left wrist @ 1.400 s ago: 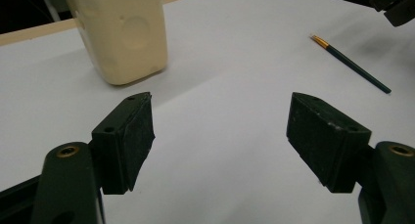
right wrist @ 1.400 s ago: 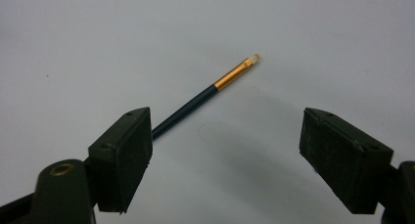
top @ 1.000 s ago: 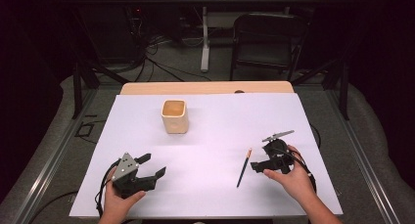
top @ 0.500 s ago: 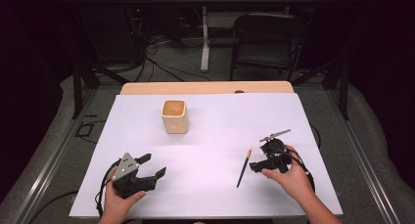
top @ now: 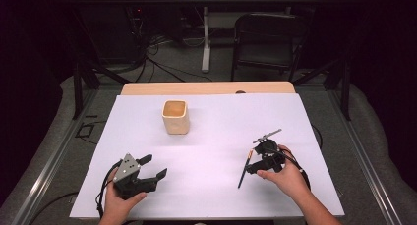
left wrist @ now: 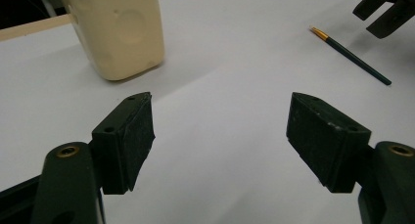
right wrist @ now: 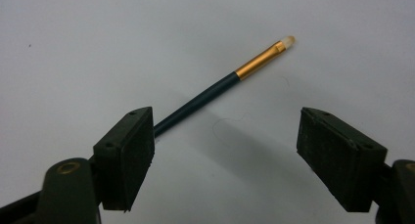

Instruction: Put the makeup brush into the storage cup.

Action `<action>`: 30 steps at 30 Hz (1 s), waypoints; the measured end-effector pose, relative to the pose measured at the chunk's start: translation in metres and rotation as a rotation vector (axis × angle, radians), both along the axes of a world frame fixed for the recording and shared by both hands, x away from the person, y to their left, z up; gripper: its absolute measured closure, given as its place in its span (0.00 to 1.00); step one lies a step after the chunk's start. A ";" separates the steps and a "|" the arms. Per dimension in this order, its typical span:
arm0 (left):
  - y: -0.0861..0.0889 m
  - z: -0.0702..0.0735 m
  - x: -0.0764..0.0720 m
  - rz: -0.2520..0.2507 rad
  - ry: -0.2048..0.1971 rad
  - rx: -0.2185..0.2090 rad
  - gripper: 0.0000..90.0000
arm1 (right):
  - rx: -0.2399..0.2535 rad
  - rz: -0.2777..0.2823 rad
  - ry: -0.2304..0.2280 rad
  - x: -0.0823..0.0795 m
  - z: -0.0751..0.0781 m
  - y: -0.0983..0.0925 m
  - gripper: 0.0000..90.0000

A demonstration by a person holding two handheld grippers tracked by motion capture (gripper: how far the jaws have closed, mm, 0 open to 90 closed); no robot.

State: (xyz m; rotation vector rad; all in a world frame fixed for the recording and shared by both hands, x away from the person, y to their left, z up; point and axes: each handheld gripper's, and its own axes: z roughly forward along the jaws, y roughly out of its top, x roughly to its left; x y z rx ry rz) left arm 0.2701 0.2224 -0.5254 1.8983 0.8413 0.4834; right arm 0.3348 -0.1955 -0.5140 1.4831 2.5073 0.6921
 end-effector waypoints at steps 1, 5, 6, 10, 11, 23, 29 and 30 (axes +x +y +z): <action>0.000 0.000 0.000 0.000 0.000 0.000 0.28 | -0.008 0.006 -0.001 0.001 -0.001 0.000 0.23; 0.000 0.000 0.000 0.002 0.001 0.004 0.28 | -0.011 0.004 0.003 0.001 -0.002 0.002 0.21; 0.000 0.000 0.000 0.002 0.001 0.004 0.28 | -0.010 0.004 0.000 0.001 -0.002 0.002 0.20; 0.000 0.000 0.000 0.000 0.002 0.006 0.28 | -0.020 0.008 0.021 0.001 -0.002 0.004 0.20; 0.000 0.000 0.000 -0.001 0.001 0.009 0.28 | -0.018 0.005 0.017 0.001 -0.003 0.004 0.20; -0.001 0.000 0.000 -0.004 0.003 0.009 0.28 | -0.011 0.006 0.063 0.007 -0.004 0.009 0.21; -0.001 0.000 0.000 -0.006 0.004 0.010 0.28 | -0.021 0.002 0.095 0.010 -0.006 0.010 0.24; -0.001 0.000 0.000 -0.006 0.004 0.010 0.28 | -0.032 -0.004 0.104 0.010 -0.005 0.011 0.24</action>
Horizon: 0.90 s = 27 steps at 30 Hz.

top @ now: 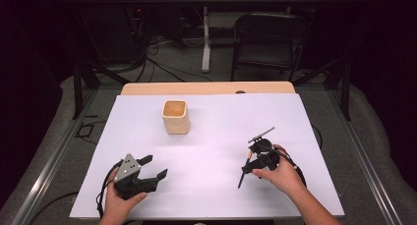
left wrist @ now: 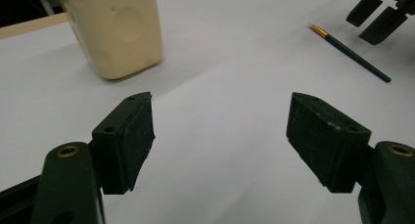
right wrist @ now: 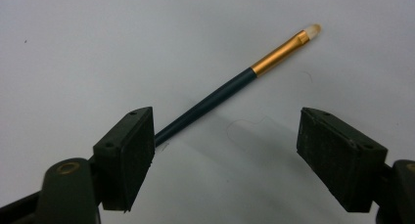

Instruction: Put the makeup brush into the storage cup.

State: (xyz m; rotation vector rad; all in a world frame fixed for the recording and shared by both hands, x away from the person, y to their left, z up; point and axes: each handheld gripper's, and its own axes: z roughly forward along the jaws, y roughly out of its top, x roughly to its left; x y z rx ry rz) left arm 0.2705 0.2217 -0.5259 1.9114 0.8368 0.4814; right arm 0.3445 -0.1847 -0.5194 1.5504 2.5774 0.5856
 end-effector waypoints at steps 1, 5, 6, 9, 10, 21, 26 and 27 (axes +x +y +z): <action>0.000 0.000 0.000 0.000 0.000 0.001 0.28 | 0.016 -0.006 -0.011 0.000 -0.002 0.000 0.25; 0.000 0.000 0.000 0.000 -0.001 0.003 0.28 | 0.007 -0.007 -0.009 0.001 -0.002 0.001 0.27; 0.000 0.000 0.000 0.000 0.001 0.003 0.28 | 0.001 -0.005 -0.007 0.001 -0.002 0.001 0.29; -0.001 0.000 0.000 0.001 0.003 0.002 0.28 | -0.010 -0.010 -0.009 0.001 -0.001 0.002 0.31; -0.001 0.000 0.000 0.002 0.003 0.002 0.28 | -0.017 -0.002 -0.020 0.002 -0.001 0.002 0.32; 0.000 0.000 0.000 0.002 0.005 0.007 0.28 | -0.045 -0.004 -0.001 0.004 0.003 0.015 0.40; 0.000 -0.001 0.001 0.002 0.006 0.009 0.28 | -0.075 -0.007 0.017 0.006 0.003 0.020 0.43; 0.000 -0.001 0.001 0.002 0.006 0.008 0.28 | -0.069 -0.020 0.011 0.005 0.001 0.021 0.44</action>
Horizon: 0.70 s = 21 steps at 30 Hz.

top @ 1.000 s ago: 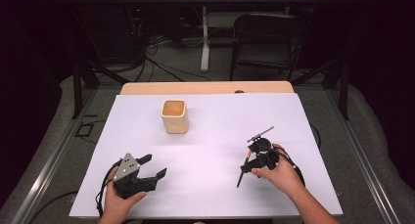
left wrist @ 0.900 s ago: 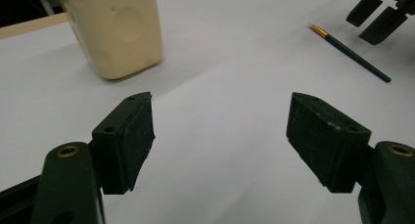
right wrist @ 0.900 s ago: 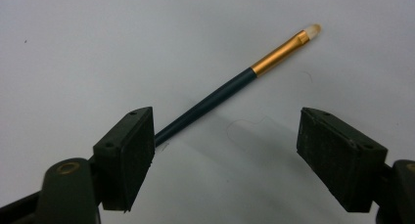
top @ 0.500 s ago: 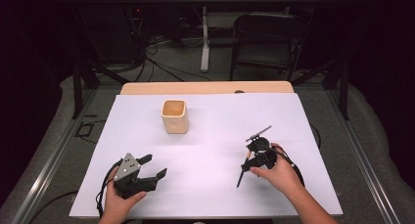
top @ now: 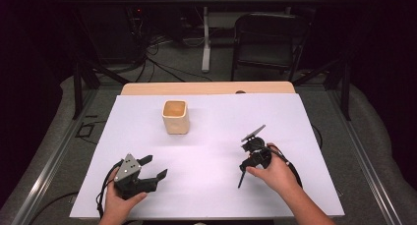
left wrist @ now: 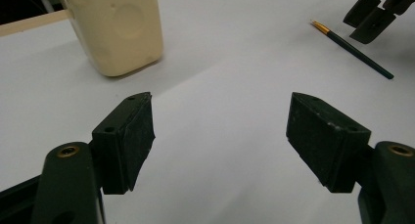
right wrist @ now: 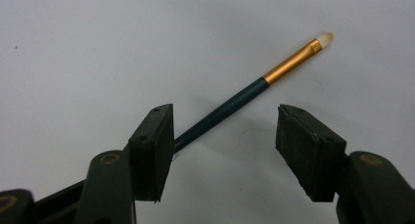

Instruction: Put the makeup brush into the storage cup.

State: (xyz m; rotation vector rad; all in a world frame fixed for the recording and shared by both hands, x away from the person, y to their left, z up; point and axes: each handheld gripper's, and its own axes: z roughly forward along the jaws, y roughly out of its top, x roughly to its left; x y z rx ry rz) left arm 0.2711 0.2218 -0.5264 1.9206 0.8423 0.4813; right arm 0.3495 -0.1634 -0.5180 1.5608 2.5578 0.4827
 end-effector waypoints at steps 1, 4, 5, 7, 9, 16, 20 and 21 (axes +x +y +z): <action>0.000 0.000 0.000 0.000 0.000 0.001 0.28 | -0.005 -0.009 0.009 0.000 0.000 0.001 0.44; 0.000 0.000 0.000 0.000 0.001 0.001 0.28 | -0.036 -0.001 0.023 0.001 0.000 0.004 0.46; 0.000 0.000 0.000 -0.002 0.000 0.004 0.28 | -0.037 0.016 0.014 0.002 -0.002 0.003 0.46; 0.000 0.000 0.000 -0.002 0.001 0.005 0.29 | -0.055 0.010 0.016 0.002 -0.003 0.005 0.47; 0.000 0.000 0.000 -0.001 0.000 0.005 0.28 | -0.054 0.001 0.018 0.003 -0.004 0.005 0.48; 0.000 0.000 0.000 -0.003 0.000 0.007 0.28 | -0.052 -0.020 0.040 0.005 -0.003 0.005 0.48; 0.000 0.000 0.001 -0.003 0.001 0.007 0.28 | -0.040 -0.032 0.058 0.006 -0.002 0.006 0.49; 0.000 0.000 0.001 -0.003 0.001 0.008 0.28 | -0.034 -0.030 0.049 0.006 -0.003 0.006 0.49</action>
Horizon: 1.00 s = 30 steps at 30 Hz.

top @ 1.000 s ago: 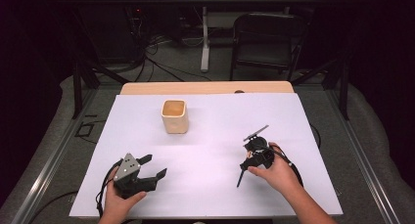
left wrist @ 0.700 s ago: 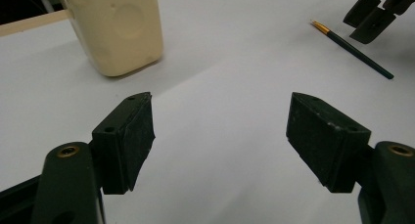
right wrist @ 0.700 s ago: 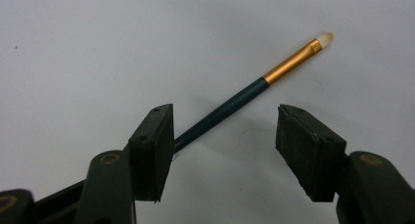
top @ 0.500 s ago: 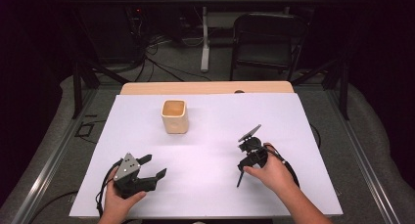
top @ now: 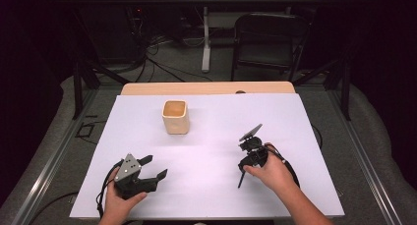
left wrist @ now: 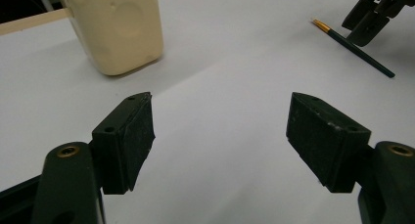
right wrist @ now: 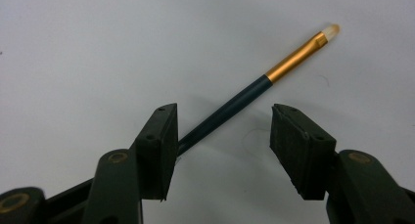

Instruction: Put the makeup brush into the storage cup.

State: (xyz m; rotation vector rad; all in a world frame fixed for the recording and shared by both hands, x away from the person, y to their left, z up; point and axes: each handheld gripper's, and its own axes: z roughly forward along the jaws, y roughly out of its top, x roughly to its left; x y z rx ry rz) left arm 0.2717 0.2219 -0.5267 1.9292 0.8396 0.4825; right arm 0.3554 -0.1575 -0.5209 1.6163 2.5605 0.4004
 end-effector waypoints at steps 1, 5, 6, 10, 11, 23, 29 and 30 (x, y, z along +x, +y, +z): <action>0.000 0.000 0.000 0.000 0.000 0.000 0.29 | -0.003 -0.003 -0.001 0.000 0.000 0.000 0.49; 0.000 0.000 0.000 0.000 0.000 0.000 0.28 | -0.009 -0.005 0.010 0.002 0.000 0.001 0.49; 0.000 0.000 0.000 0.000 0.000 0.001 0.28 | -0.009 -0.005 0.010 0.002 0.000 0.001 0.49; 0.000 0.000 0.000 0.000 -0.001 0.000 0.28 | -0.013 -0.010 0.017 0.004 0.000 0.001 0.49; 0.000 0.000 0.000 0.000 -0.001 0.000 0.28 | -0.016 -0.018 0.016 0.004 0.000 0.001 0.49; 0.000 0.000 0.000 -0.001 0.000 0.002 0.28 | -0.013 -0.021 0.021 0.007 -0.002 -0.001 0.49; 0.000 0.000 0.000 -0.001 0.000 0.002 0.28 | -0.005 -0.031 0.028 0.008 -0.002 -0.001 0.49; 0.000 0.000 0.000 -0.001 0.000 0.002 0.28 | -0.005 -0.035 0.029 0.008 -0.002 -0.001 0.49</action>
